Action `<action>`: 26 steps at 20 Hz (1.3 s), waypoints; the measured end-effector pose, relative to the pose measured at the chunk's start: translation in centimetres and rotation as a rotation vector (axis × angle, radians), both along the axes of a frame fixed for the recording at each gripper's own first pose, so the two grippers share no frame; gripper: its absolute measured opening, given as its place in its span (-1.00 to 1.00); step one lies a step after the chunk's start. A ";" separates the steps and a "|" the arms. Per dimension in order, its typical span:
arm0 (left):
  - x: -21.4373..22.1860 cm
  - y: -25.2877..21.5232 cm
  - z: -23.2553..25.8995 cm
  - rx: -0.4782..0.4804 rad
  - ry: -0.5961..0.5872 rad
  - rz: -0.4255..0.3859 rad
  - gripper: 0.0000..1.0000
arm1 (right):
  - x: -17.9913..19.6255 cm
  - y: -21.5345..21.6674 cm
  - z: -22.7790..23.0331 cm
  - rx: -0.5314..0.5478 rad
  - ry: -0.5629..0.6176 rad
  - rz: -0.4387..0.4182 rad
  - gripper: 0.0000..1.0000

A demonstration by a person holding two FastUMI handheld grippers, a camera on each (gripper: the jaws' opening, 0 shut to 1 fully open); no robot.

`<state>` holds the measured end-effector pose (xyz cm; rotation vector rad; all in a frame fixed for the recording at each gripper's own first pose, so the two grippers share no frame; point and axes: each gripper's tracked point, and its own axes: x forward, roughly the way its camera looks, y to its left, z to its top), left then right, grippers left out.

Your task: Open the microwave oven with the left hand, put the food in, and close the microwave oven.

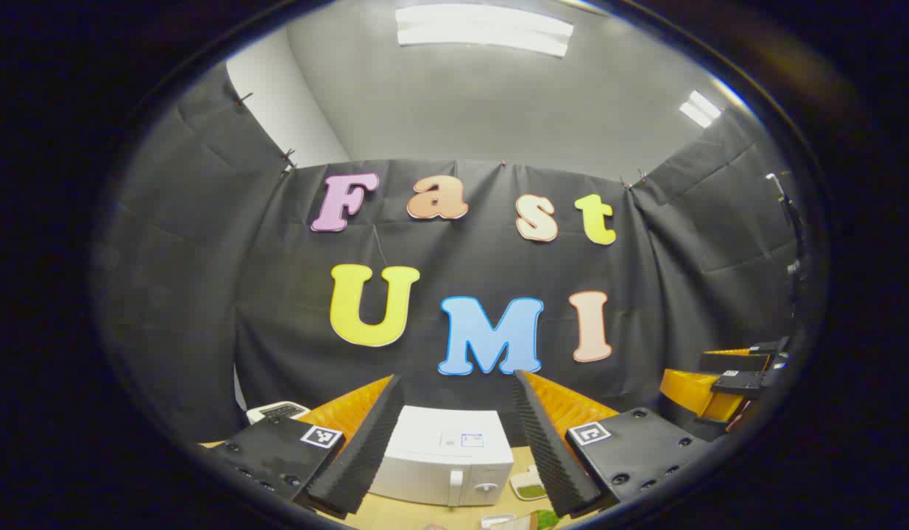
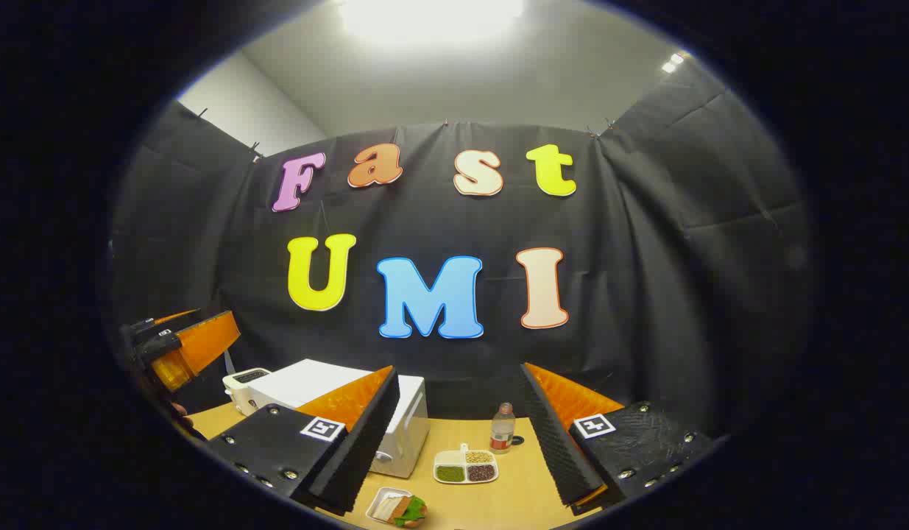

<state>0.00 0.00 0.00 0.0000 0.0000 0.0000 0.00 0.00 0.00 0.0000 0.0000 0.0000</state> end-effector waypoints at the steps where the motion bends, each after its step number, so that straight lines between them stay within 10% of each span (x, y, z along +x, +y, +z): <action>1: 0.3 -0.5 0.3 0.000 -0.005 -0.016 0.93 | 0.1 -0.2 0.4 0.006 -0.018 -0.013 0.94; 12: 1.1 2.1 2.3 -0.011 -0.030 -0.064 0.90 | 0.2 4.6 0.5 0.006 -0.030 -0.044 0.94; 26: 3.3 3.0 -7.8 -0.009 0.144 -0.161 0.93 | 1.4 5.4 -2.6 0.045 0.018 -0.074 0.94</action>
